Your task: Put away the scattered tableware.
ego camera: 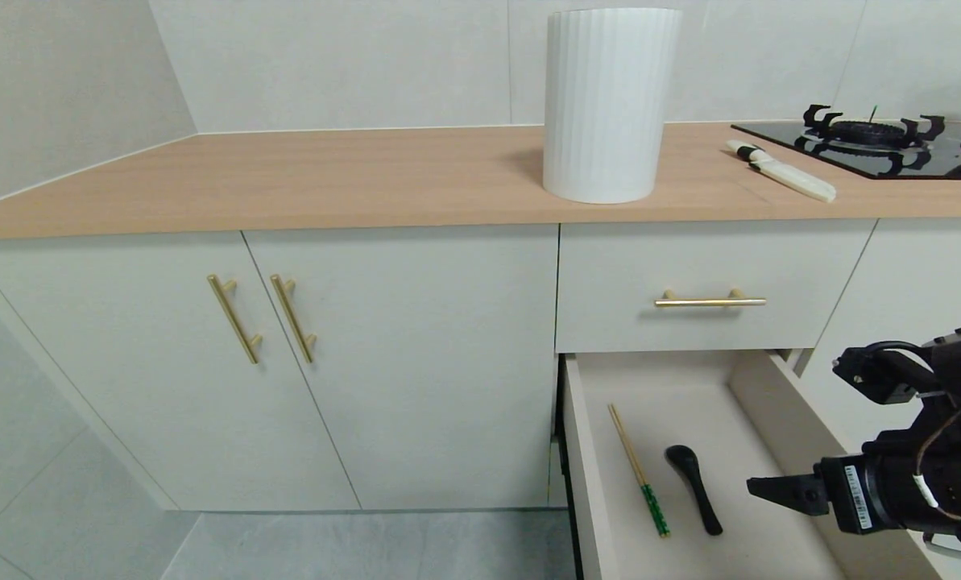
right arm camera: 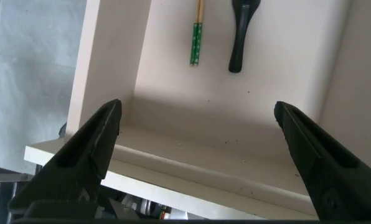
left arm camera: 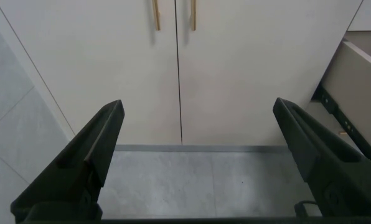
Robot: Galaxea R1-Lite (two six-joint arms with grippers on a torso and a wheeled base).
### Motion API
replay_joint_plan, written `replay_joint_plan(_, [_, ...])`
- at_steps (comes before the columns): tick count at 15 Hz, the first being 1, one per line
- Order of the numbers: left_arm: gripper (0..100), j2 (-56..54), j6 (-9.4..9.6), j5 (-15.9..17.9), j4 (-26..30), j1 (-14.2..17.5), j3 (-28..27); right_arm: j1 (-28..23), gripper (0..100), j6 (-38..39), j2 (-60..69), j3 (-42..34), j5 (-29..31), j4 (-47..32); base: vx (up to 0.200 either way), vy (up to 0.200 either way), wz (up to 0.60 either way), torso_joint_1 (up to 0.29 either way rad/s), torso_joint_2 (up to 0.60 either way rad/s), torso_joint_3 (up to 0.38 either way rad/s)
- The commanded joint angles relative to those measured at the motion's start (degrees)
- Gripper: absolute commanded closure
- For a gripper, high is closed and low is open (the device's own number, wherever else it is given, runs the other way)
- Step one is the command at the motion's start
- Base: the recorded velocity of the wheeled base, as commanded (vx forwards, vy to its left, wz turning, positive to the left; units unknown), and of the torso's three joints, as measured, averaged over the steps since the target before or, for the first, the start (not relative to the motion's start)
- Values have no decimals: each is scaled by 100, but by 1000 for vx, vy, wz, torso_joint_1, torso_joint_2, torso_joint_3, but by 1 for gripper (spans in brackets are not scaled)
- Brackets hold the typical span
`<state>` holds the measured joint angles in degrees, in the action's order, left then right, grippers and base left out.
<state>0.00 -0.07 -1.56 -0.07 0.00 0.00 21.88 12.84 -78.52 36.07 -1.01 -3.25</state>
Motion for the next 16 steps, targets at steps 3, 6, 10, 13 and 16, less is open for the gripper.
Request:
replay_joint_plan(3, [0, 9, -1, -2, -1, 0, 0, 97, 0, -18, -14, -65, -4, 0, -200, 0, 0, 5, 4, 2])
replay_joint_plan(6, [0, 9, -1, -2, -1, 0, 0, 167, 0, -159, -23, -153, -4, 0, -200, 0, 0, -1, 2, 5])
replay_joint_plan(10, [0, 9, -1, -2, -1, 0, 0, 449, 0, -695, -41, -540, -4, 0, -50, 0, 0, 2, -1, 1])
replay_joint_plan(13, [0, 9, -10, -2, -1, 0, 0, 686, 0, -1046, -32, -812, -4, 0, 0, 0, 0, 0, 0, 0])
replay_joint_plan(16, [0, 9, -10, -2, 7, 0, 0, 747, 0, -1231, -137, -935, -4, 0, 0, 0, 0, 0, 0, 0])
